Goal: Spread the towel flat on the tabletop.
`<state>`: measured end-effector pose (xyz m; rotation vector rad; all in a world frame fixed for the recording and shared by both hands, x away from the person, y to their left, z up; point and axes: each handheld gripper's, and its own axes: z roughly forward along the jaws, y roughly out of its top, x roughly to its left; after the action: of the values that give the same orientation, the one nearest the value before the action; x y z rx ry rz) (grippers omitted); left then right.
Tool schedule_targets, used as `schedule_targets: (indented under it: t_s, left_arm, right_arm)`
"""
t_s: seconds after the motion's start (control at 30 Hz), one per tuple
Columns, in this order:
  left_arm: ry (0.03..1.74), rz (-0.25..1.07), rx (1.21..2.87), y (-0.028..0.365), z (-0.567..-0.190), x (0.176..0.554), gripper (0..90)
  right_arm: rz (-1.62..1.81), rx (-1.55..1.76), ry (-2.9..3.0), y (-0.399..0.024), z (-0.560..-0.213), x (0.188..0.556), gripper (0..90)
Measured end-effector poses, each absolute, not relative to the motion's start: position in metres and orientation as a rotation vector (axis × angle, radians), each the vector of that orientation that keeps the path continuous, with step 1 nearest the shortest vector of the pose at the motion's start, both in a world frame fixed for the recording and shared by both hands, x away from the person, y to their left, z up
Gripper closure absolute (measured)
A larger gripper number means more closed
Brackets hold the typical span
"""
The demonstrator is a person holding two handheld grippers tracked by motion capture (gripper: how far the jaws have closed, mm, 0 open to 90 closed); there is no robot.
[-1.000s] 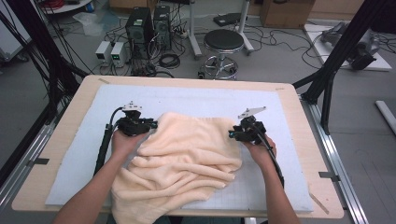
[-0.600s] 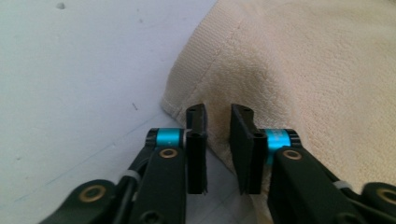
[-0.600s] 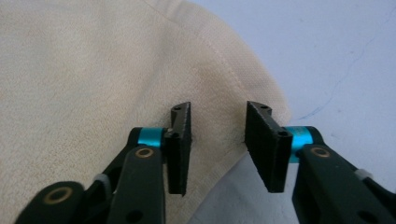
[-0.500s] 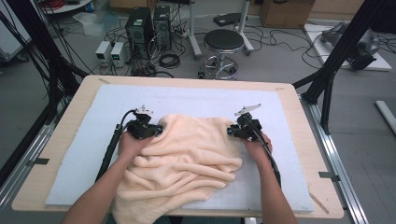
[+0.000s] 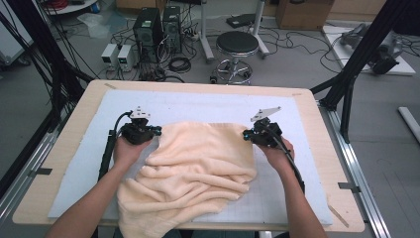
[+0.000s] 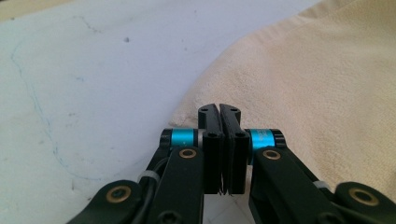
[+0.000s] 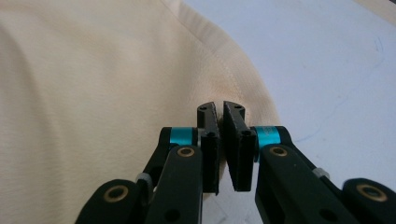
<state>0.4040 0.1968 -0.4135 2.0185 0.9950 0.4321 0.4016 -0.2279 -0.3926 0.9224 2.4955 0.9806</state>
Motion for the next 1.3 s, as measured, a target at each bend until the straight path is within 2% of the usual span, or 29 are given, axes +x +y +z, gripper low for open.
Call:
schedule_targets:
  t_s: [0.23,0.37,0.47,0.5,0.53,0.57,0.6,0.67,0.87,1.07,1.3]
  left_arm:
    - [1.056,0.427,1.992,0.201,-0.418,0.419,87.9]
    - [1.128,0.511,1.946,0.203,-0.401,0.447,88.1]
    - [1.143,0.626,1.927,0.199,-0.372,0.480,87.9]
    - [1.137,0.664,1.917,0.199,-0.362,0.489,87.5]
    - [1.151,0.725,1.913,0.197,-0.355,0.495,84.5]
    - [1.179,0.742,1.903,0.197,-0.351,0.498,73.8]
    - [1.185,0.706,1.895,0.198,-0.350,0.500,59.9]
    - [1.162,0.624,1.961,0.200,-0.359,0.498,63.8]
    - [1.085,0.501,2.039,0.197,-0.393,0.471,58.7]
    - [1.008,0.438,2.079,0.195,-0.406,0.442,58.3]
    - [0.939,0.378,2.140,0.193,-0.420,0.413,58.5]
  right_arm:
    - [0.972,0.865,2.582,-0.224,-0.381,0.414,85.4]
    - [0.919,0.872,2.591,-0.220,-0.370,0.438,86.0]
    - [0.901,0.944,2.454,-0.225,-0.339,0.471,85.3]
    - [0.899,0.980,2.381,-0.227,-0.330,0.481,83.0]
    - [0.888,1.024,2.339,-0.229,-0.325,0.490,71.5]
    - [0.838,1.030,2.292,-0.229,-0.323,0.495,56.4]
    - [0.812,1.040,2.275,-0.229,-0.325,0.497,49.0]
    - [0.879,1.065,2.324,-0.231,-0.333,0.496,49.3]
    - [0.897,1.117,2.456,-0.233,-0.368,0.475,46.4]
    - [0.957,1.053,2.466,-0.228,-0.386,0.443,50.4]
    - [0.940,1.049,2.514,-0.223,-0.406,0.430,54.4]
